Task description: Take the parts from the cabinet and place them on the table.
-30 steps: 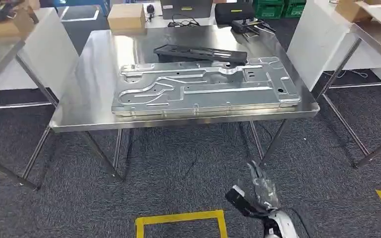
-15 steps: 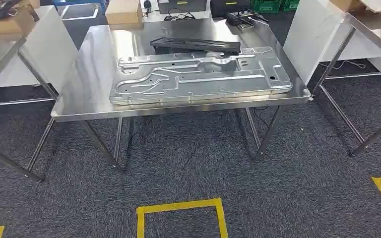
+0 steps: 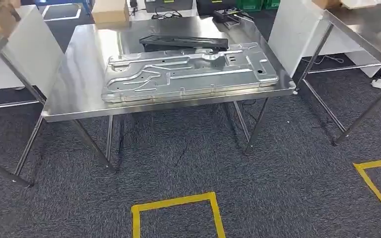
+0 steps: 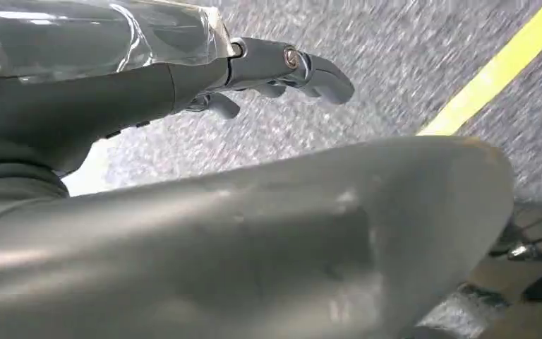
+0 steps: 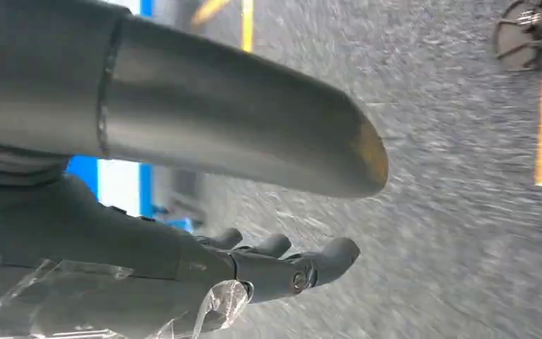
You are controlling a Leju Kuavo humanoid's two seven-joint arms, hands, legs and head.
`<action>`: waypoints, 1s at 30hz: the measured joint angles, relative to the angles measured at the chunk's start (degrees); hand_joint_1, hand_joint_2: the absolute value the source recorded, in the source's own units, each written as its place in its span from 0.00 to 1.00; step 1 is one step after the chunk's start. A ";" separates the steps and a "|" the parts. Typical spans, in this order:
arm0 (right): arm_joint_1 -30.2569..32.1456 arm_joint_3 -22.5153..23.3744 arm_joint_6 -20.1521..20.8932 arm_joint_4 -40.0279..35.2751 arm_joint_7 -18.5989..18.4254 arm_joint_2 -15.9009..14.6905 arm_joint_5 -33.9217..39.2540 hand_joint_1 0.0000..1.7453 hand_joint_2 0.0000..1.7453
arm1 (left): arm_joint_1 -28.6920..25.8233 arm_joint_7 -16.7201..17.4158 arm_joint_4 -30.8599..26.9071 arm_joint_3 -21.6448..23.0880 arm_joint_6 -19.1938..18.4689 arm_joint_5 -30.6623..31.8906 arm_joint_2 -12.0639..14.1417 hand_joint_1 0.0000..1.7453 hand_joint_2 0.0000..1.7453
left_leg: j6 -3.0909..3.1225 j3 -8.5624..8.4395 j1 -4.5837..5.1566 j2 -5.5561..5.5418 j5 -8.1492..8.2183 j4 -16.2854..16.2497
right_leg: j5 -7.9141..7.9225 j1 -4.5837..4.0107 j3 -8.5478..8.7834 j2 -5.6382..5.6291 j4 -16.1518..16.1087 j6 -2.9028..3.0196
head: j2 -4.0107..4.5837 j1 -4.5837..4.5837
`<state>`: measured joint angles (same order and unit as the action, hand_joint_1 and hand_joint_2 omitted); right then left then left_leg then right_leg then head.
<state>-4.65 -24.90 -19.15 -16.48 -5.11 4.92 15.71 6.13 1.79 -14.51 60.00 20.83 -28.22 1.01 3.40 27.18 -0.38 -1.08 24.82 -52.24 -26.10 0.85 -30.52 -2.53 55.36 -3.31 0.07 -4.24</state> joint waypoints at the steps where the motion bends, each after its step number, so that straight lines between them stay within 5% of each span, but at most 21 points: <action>1: -0.06 0.00 0.00 0.28 1.62 -0.02 -0.83 0.00 0.00 | 0.03 -1.42 0.00 -0.02 0.83 -0.79 -0.02 0.00 0.00 | 0.46 0.30 0.05 0.42 -0.16 -0.04 | -2.60 0.02 -1.90 0.98 3.73 -0.03 | 0.00 0.02; 3: -0.13 -0.07 0.42 0.66 3.84 -0.17 -2.62 0.00 0.00 | 0.12 -3.74 0.00 -0.22 1.66 -3.15 -0.04 0.00 0.00 | 0.66 0.75 0.38 1.60 -0.35 -0.14 | -7.11 0.00 -6.46 1.65 13.44 -0.22 | 0.00 0.04; 4: -0.18 -0.15 0.68 0.87 3.88 -0.31 -3.23 0.00 0.00 | 0.53 -4.48 0.00 -0.39 1.79 -4.33 -0.20 0.00 0.00 | 0.73 0.97 0.56 2.20 -0.41 -0.21 | -8.02 0.00 -8.14 1.75 17.21 -0.28 | 0.00 0.04; 5: -0.21 -0.18 0.96 1.05 3.38 -0.44 -3.43 0.00 0.00 | 1.03 -5.03 0.00 -0.70 1.79 -4.96 -0.28 0.00 0.00 | 0.77 1.02 0.68 2.73 -0.46 -0.21 | -7.49 -0.01 -8.20 1.79 17.64 -0.31 | 0.00 0.02; 6: -0.23 -0.22 1.03 1.29 2.68 -0.59 -3.67 0.00 0.00 | 1.72 -5.44 0.00 -0.96 1.79 -5.55 -0.39 0.00 0.00 | 0.76 1.02 0.74 3.17 -0.46 -0.26 | -5.69 -0.01 -6.75 1.98 15.15 -0.24 | 0.00 0.04; 8: -0.23 -0.24 1.27 1.66 0.24 -0.87 -3.28 0.00 0.00 | 2.74 -6.16 0.00 -1.66 1.77 -6.27 -0.74 0.00 0.00 | 0.65 0.76 0.79 4.19 -0.38 -0.37 | -0.80 -0.07 -0.95 3.18 4.73 0.01 | 0.00 0.02; 9: -0.27 -0.24 1.49 1.79 -1.06 -1.07 -2.86 0.00 0.00 | 2.99 -6.31 0.00 -1.86 1.77 -6.49 -0.81 0.00 0.00 | 0.49 0.55 1.03 4.75 -0.28 -0.41 | 0.62 -0.17 1.88 5.61 -0.37 0.29 | 0.00 0.04; 10: -0.46 -0.24 1.57 1.86 -2.28 -1.18 -2.42 0.00 0.00 | 3.04 -6.33 0.00 -2.08 1.77 -6.69 -0.83 0.00 0.00 | 0.08 0.65 1.59 5.25 0.04 -0.73 | 0.10 -0.84 2.20 6.58 -1.97 0.71 | 0.00 0.02; 14: -0.16 -0.24 1.62 2.49 -5.97 -1.68 -0.78 0.00 0.00 | 2.53 -5.68 0.00 -3.17 1.96 -8.39 -0.85 0.00 0.00 | -0.83 0.57 1.46 7.25 0.26 -0.87 | 0.74 -0.51 1.56 3.99 -2.03 2.05 | 0.00 0.02; 16: -0.14 -0.22 1.57 2.69 -5.47 -1.99 -0.76 0.00 0.00 | 1.67 -5.09 0.00 -3.58 1.88 -9.35 -0.87 0.00 0.00 | -1.99 2.38 0.83 3.07 3.76 -5.24 | 1.17 -0.10 1.24 2.96 -2.05 2.68 | 0.00 0.00; 18: -0.20 -0.22 1.55 2.77 -5.21 -2.21 -0.63 0.00 0.00 | 0.45 -4.80 0.04 -4.15 1.79 -9.79 -0.79 0.00 0.00 | -2.58 6.85 0.26 1.96 8.99 -15.53 | 1.47 -0.04 0.70 1.61 -2.03 3.04 | 0.00 0.00; 20: -0.15 -0.22 1.55 2.95 -4.99 -2.34 -0.61 0.00 0.00 | -0.48 -4.76 0.15 -4.50 1.79 -9.83 -0.74 0.00 0.00 | -2.93 9.30 -0.27 1.79 10.04 -20.95 | 1.67 0.00 0.41 -0.01 -1.97 2.90 | 0.00 0.02; 21: -0.09 -0.22 1.55 3.04 -4.60 -2.36 -0.52 0.00 0.00 | -0.56 -4.45 0.20 -4.63 1.72 -9.83 -0.74 0.00 0.00 | -3.04 8.66 -0.43 1.75 8.72 -19.47 | 1.74 0.05 0.41 -0.67 -1.96 2.79 | 0.00 0.00; 23: -0.11 -0.22 1.27 3.08 -2.54 -2.36 -0.43 0.00 0.00 | -0.43 -2.42 0.20 -4.87 1.55 -9.63 -0.74 0.00 0.00 | -3.01 3.83 -0.61 1.08 3.14 -9.22 | 1.88 0.15 0.54 -1.97 -1.94 2.52 | 0.00 0.00; 24: -0.12 -0.22 0.92 3.08 -1.23 -2.36 -0.24 0.00 0.00 | -0.44 -1.37 0.22 -4.87 1.39 -9.50 -0.74 0.00 0.00 | -2.85 1.32 -0.78 -1.17 0.92 -3.81 | 1.96 0.22 0.53 -2.47 -1.95 2.36 | 0.00 0.00; 25: -0.19 -0.22 0.66 3.08 0.34 -2.36 -0.06 0.00 0.00 | -0.46 -0.54 0.30 -4.87 1.33 -9.29 -0.70 0.00 0.00 | -2.47 0.27 -0.69 -4.50 0.79 -0.75 | 1.97 -0.03 0.26 -3.05 -1.76 1.92 | 0.00 0.00; 27: -0.35 -0.22 -0.07 3.08 1.92 -2.49 -0.04 0.00 0.00 | -0.55 0.07 0.33 -4.87 1.46 -9.05 -0.70 0.00 0.00 | -2.25 0.50 -0.43 -3.13 0.72 -0.81 | 2.24 0.07 -0.34 -4.18 -1.76 1.16 | 0.00 0.02; 29: -0.10 -0.24 -0.28 3.21 1.51 -2.77 -0.35 0.00 0.00 | -0.55 -1.69 0.33 -4.87 2.38 -9.70 -0.96 0.00 0.00 | -1.36 0.50 -0.36 -1.89 0.28 -0.63 | 2.70 0.27 -0.71 -5.48 -2.03 0.22 | 0.00 0.04; 30: -0.21 -0.31 -0.26 3.32 0.67 -3.06 -0.48 0.00 0.00 | -0.35 -3.06 0.33 -4.94 2.88 -10.05 -1.11 0.00 0.00 | -0.79 0.51 -0.67 -1.04 -0.19 -0.27 | 2.09 0.47 -0.96 -3.95 -1.12 0.18 | 0.00 0.07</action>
<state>-4.86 -25.20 -19.41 -13.16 -4.44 1.86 15.23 5.78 -1.27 -14.19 55.06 23.72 -38.27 -0.11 2.62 27.69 -1.04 -2.12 24.63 -52.51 -24.01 1.32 -31.49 -6.47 54.23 -3.13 0.07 -4.17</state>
